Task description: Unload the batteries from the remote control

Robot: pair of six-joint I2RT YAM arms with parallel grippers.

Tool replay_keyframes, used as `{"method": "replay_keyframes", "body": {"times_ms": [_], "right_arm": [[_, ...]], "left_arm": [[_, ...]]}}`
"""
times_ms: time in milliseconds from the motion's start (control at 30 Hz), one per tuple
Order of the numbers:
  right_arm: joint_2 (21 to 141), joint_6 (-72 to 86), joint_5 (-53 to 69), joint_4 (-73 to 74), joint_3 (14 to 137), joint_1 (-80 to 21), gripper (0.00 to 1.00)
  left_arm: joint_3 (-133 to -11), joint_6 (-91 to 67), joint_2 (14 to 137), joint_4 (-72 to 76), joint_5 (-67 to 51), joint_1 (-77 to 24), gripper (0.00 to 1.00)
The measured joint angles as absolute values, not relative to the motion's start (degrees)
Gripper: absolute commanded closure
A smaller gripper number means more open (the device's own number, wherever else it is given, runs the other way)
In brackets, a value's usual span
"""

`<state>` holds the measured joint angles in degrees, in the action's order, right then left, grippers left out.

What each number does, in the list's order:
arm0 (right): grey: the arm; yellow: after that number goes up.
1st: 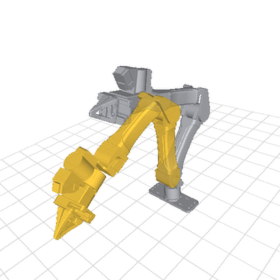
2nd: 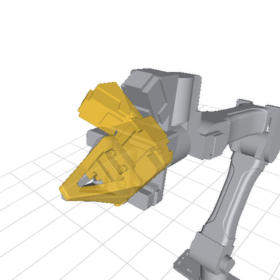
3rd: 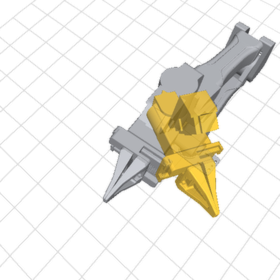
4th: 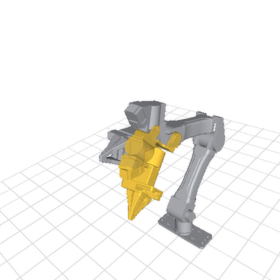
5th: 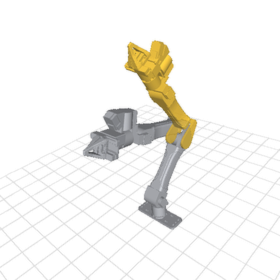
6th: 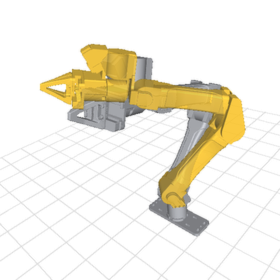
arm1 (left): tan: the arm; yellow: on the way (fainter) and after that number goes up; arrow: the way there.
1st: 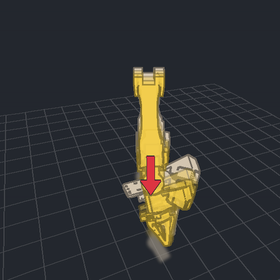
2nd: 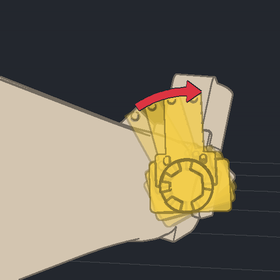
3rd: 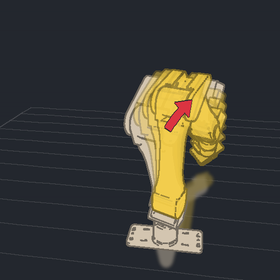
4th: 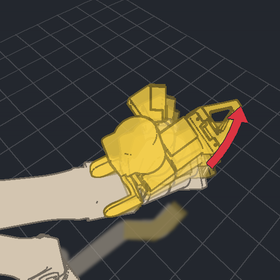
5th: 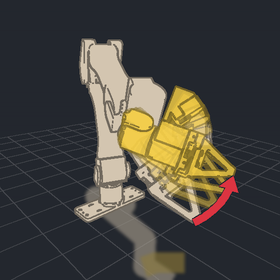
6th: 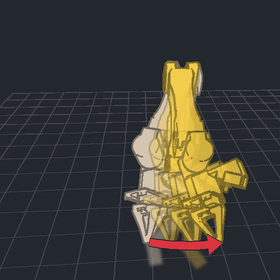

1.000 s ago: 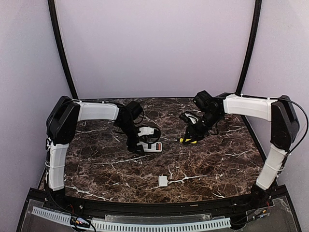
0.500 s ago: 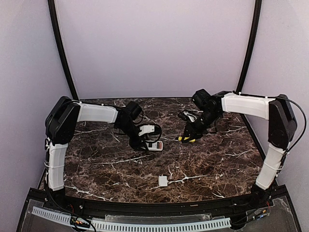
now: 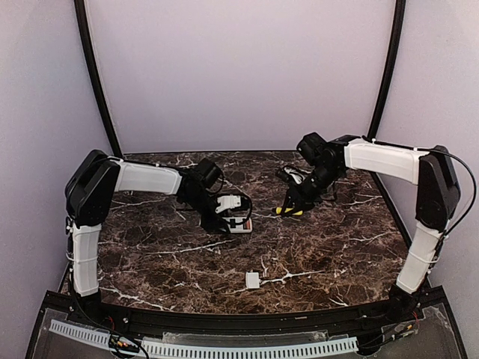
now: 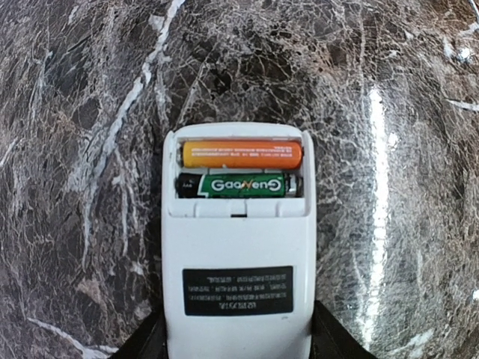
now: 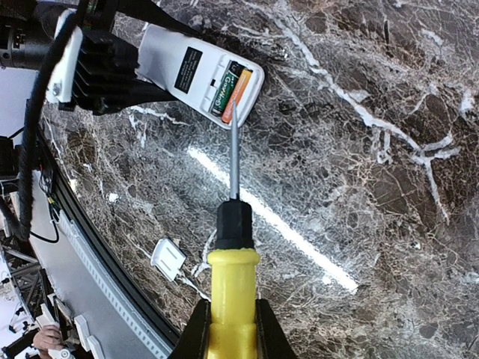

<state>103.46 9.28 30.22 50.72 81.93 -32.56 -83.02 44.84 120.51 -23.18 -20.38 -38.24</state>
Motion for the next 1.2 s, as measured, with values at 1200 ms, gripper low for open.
{"method": "replay_keyframes", "body": {"times_ms": [1200], "right_arm": [[110.45, 10.94, 24.71, 60.38, 95.64, -39.42, 1.00]], "left_arm": [[-77.38, 39.13, 109.51, -17.58, -8.08, -44.01, 1.00]]}}
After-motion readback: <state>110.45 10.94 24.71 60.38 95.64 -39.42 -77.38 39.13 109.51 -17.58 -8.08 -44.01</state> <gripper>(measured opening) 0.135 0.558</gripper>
